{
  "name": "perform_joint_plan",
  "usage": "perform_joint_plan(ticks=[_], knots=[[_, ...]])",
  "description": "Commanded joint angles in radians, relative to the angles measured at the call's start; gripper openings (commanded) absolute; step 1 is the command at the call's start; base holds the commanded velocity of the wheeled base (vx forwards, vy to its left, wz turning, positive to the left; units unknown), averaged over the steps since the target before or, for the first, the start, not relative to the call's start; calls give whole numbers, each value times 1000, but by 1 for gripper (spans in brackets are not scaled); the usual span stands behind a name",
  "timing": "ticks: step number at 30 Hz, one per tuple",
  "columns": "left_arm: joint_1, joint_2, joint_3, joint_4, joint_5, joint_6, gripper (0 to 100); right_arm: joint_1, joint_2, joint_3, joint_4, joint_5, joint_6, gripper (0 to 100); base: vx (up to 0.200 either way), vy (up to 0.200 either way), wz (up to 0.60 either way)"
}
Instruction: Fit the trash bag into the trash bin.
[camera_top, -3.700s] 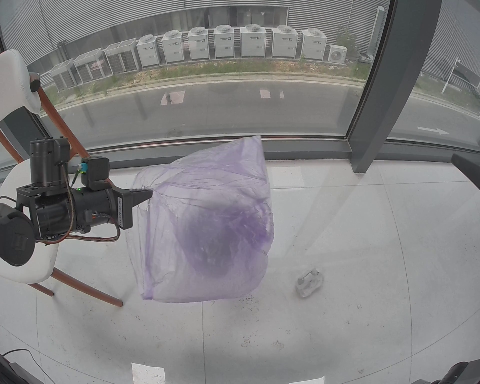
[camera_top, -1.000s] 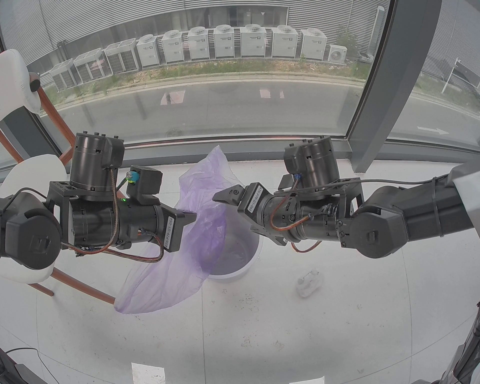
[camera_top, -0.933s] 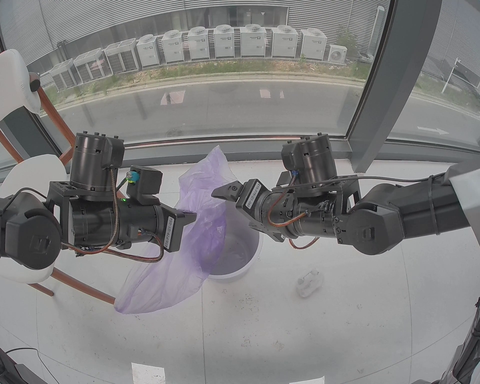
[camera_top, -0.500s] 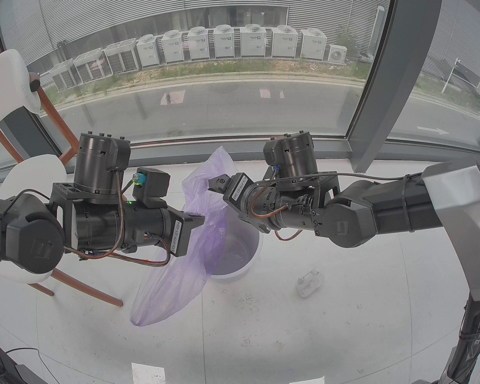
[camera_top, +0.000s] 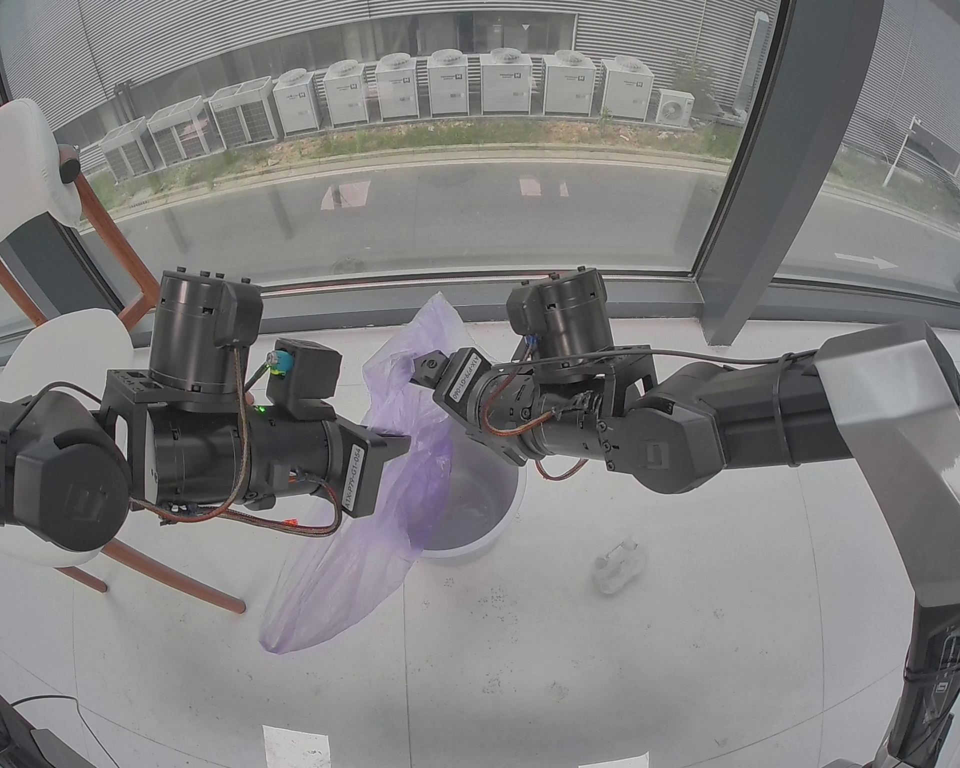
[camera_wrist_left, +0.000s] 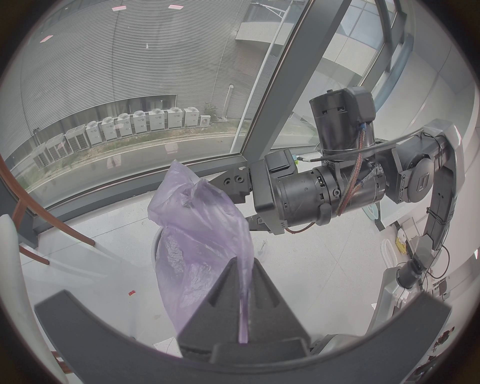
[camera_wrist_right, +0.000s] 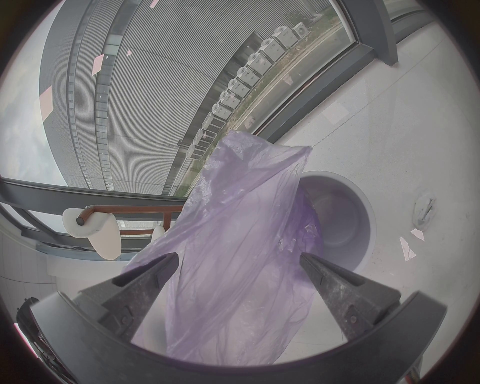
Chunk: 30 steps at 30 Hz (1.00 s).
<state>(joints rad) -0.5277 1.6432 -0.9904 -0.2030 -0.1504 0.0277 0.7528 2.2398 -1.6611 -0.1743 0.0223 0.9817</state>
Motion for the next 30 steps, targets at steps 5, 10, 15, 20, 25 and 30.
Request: perform_joint_plan(ticks=[5, 10, 15, 20, 25, 30], knots=[[0, 6, 1, -26, 2, -2, 0, 3, 47, -42, -2, -48, 0, 0, 0, 0, 0], [0, -3, 30, -24, 0, -2, 0, 0, 41, -29, -2, -56, -1, 0, 0, 0, 0], [2, -5, 49, -26, 3, -9, 0, -10, 41, -39, -17, -61, -11, 0, 0, 0, 0], [3, -3, 38, -26, 6, -9, 0, -23, 27, -48, -17, -58, -54, 0, 0, 0, 0], [3, -3, 9, -27, 5, -40, 100, -27, 21, -45, -19, -58, -69, 0, 0, 0, 0], [9, -3, -11, -27, 54, -115, 100, -15, 4, -36, -16, -58, -69, 0, 0, 0, 0]])
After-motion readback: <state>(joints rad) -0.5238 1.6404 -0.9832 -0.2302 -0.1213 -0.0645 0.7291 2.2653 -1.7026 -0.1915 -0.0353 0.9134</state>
